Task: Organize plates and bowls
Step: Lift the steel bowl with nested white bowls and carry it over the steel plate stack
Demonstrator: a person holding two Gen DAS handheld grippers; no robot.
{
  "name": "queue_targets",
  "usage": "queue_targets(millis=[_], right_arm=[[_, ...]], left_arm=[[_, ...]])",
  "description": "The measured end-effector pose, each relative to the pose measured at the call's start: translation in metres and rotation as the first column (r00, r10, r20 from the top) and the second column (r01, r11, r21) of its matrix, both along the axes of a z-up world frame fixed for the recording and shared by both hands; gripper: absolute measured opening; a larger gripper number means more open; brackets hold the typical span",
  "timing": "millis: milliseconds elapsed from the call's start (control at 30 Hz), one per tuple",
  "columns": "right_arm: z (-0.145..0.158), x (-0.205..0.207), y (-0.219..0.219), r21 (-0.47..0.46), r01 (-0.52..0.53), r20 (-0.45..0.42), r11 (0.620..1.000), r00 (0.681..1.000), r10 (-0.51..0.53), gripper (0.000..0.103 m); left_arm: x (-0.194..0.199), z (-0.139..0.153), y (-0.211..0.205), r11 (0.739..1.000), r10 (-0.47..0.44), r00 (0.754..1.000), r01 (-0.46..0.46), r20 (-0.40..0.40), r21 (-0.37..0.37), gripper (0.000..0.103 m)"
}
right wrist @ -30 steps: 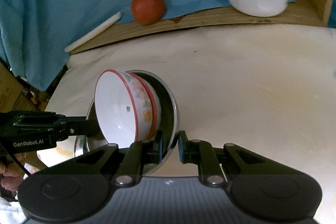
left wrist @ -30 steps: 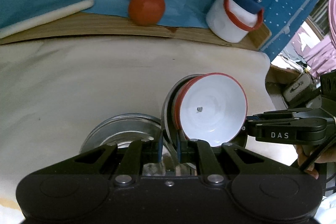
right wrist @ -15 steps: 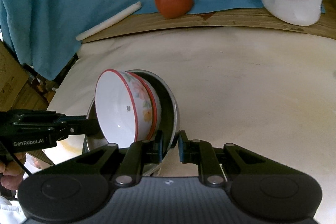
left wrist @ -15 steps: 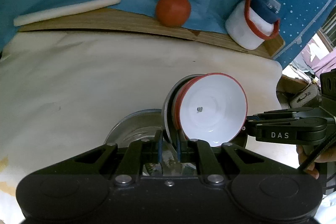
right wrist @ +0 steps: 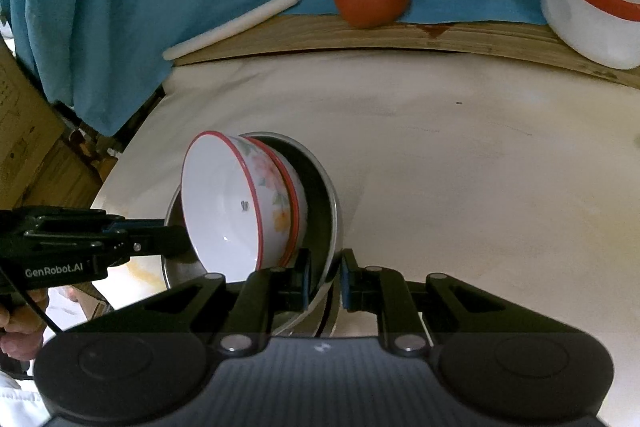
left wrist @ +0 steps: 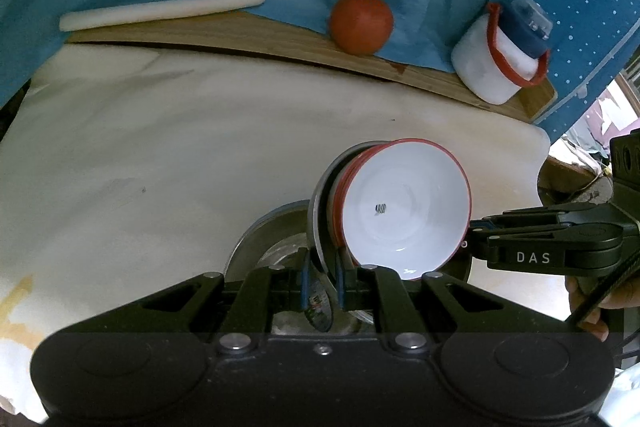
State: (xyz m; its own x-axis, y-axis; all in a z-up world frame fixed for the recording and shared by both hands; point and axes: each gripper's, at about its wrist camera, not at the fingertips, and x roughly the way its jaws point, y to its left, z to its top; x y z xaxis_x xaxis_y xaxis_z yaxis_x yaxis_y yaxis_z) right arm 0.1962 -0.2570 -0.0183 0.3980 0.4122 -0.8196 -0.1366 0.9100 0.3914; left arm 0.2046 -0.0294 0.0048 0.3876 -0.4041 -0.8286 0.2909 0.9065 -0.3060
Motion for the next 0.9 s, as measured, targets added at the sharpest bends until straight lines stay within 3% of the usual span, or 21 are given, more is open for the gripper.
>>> queue_targets(millis=[900], right_arm=[[-0.003,0.002,0.027,-0.007,-0.096,-0.033,0.995,0.995,0.096,0.016]], left_arm=[[-0.023,-0.010,0.027,0.998,0.057,0.998,-0.057,-0.034,0.010,0.013]])
